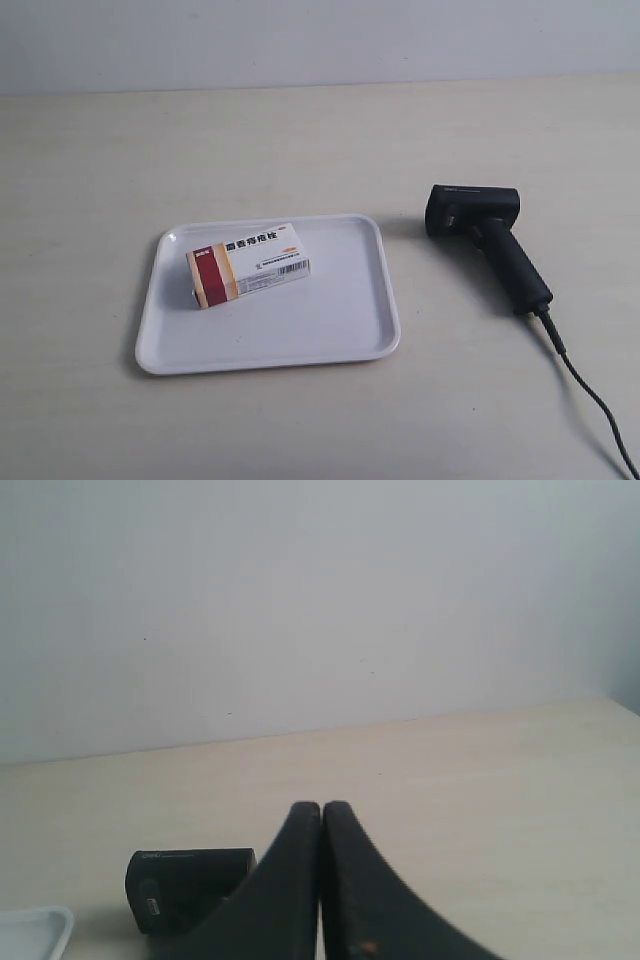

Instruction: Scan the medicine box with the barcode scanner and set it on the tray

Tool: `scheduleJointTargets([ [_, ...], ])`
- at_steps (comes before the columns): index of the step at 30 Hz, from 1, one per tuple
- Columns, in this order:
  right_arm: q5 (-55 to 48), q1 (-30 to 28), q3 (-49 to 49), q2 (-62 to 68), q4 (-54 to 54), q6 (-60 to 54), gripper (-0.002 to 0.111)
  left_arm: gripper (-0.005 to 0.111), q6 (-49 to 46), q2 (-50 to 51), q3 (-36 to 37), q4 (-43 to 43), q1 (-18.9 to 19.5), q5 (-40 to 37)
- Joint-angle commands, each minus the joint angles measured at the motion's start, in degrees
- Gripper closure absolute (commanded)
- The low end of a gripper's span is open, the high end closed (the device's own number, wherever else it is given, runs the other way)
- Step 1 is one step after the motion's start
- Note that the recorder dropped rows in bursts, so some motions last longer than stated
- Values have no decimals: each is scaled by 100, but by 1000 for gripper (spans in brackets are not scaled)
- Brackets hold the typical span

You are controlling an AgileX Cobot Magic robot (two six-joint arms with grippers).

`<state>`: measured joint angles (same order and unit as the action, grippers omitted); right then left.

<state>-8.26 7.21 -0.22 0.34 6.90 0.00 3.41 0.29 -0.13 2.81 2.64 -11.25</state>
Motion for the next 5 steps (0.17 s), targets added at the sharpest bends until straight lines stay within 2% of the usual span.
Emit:
scheduleJointTargets([
  [1,67,-32,22,-34,-4,0,108,105,-12,-29,13,-48,10,-26],
  [5,67,-32,22,-34,-4,0,108,105,-12,-29,13,-48,10,-26],
])
